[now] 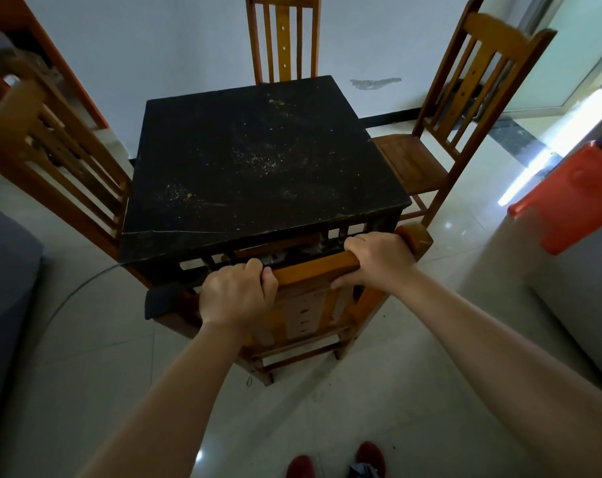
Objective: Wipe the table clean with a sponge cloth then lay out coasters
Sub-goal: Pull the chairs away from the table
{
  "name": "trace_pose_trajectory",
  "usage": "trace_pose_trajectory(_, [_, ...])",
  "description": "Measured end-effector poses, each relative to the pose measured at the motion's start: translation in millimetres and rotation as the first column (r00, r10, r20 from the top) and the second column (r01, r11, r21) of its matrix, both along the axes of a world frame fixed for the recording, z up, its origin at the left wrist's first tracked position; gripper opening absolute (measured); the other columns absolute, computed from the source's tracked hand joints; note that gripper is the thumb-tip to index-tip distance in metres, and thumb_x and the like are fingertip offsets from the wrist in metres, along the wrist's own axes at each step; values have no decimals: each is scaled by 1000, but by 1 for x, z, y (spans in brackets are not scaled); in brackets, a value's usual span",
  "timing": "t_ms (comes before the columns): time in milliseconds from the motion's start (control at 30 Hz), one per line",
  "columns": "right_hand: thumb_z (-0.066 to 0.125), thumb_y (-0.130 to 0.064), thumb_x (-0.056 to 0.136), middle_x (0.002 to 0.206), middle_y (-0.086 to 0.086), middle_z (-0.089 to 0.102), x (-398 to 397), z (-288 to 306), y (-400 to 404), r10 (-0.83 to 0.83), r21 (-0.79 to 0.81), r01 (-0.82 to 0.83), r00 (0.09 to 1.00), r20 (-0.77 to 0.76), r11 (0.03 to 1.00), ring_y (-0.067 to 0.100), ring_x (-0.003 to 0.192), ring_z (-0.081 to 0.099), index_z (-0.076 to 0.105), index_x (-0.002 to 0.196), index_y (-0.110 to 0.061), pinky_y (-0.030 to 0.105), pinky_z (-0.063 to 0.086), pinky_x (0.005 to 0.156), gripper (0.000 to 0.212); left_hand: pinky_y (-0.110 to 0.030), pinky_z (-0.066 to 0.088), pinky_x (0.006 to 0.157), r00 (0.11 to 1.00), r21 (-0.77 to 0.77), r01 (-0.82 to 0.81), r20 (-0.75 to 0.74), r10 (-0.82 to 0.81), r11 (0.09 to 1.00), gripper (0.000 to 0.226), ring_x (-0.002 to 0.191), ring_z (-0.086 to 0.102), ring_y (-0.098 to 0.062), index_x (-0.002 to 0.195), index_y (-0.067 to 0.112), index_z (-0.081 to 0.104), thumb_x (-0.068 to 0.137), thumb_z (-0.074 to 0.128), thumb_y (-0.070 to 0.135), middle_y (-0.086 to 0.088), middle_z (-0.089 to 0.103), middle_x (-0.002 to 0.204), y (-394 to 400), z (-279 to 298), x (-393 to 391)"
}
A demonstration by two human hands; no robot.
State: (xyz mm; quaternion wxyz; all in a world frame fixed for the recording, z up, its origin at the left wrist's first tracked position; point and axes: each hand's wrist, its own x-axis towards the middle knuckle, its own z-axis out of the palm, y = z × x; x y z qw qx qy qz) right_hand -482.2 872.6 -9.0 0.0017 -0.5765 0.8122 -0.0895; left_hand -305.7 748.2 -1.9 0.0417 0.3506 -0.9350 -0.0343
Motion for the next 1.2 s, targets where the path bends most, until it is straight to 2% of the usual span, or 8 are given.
trace_pose_trajectory(100, [56, -61, 74, 99, 6, 65, 0, -2, -2, -7, 17, 7, 1000, -9, 1000, 20, 90, 61, 56, 98, -12, 26, 43, 74, 55, -23, 24, 47, 1000, 2, 12, 0, -12, 1000, 27, 62, 45, -13, 77, 22, 39, 96, 24, 36, 4, 47, 69, -2, -2, 0])
trace_pose_trajectory(267, [56, -61, 74, 99, 5, 64, 0, 0, -5, -15, 31, 16, 1000, -24, 999, 20, 90, 60, 55, 98, -12, 27, 43, 74, 54, -26, 29, 56, 1000, 12, 17, -2, -17, 1000, 26, 64, 45, -12, 79, 23, 39, 96, 23, 36, 4, 48, 71, -5, 1, 0])
trace_pose_trajectory(600, [55, -60, 76, 103, 4, 63, 7, 8, -10, -63, 90, 63, 998, -9, 994, 18, 92, 59, 53, 101, -13, 24, 40, 74, 53, -21, 19, 44, 999, -14, 33, -17, -33, 999, 28, 55, 37, -9, 75, 22, 38, 96, 24, 36, 9, 32, 57, -12, -4, 0])
trace_pose_trajectory(833, [58, -56, 77, 99, 2, 60, 13, 16, -10, -116, 165, 111, 993, 23, 980, 13, 85, 54, 51, 98, -16, 21, 36, 71, 46, -24, 37, 54, 997, 80, 66, 41, -69, 995, 29, 62, 48, -12, 79, 21, 43, 97, 25, 35, 7, 41, 62, -13, 4, -3])
trace_pose_trajectory(933, [56, -46, 83, 107, 0, 59, 13, 26, -8, -96, 286, 86, 995, 20, 954, 16, 100, 57, 50, 108, -18, 31, 39, 90, 37, -25, 42, 61, 971, 159, 137, 175, -164, 978, 27, 73, 54, -14, 104, 18, 51, 98, 27, 29, 4, 53, 81, -18, 14, -8])
trace_pose_trajectory(1000, [53, -40, 87, 118, 0, 57, 10, 40, -5, -67, 348, 55, 998, 22, 936, 19, 114, 51, 46, 120, -20, 41, 25, 109, 39, -22, 40, 60, 932, 195, 185, 277, -235, 963, 31, 78, 53, -13, 121, 16, 47, 97, 29, 24, 2, 54, 89, -21, 25, -19])
trace_pose_trajectory(1100, [54, -30, 88, 131, 3, 50, -1, 69, 6, -109, 230, 72, 983, 150, 971, 18, 122, 46, 40, 132, -19, 36, 33, 105, 47, -25, 46, 65, 954, 260, 122, 235, -185, 958, 27, 75, 56, -14, 106, 14, 53, 96, 35, 31, 2, 52, 78, -24, 42, -45])
trace_pose_trajectory(1200, [53, -27, 89, 131, 4, 51, -24, 94, 24, -174, 134, 158, 978, 119, 978, 18, 120, 46, 45, 129, -16, 29, 39, 97, 42, -27, 48, 66, 963, 199, 177, 166, -212, 964, 21, 76, 56, -15, 106, 16, 50, 94, 40, 29, -1, 57, 84, -20, 59, -82])
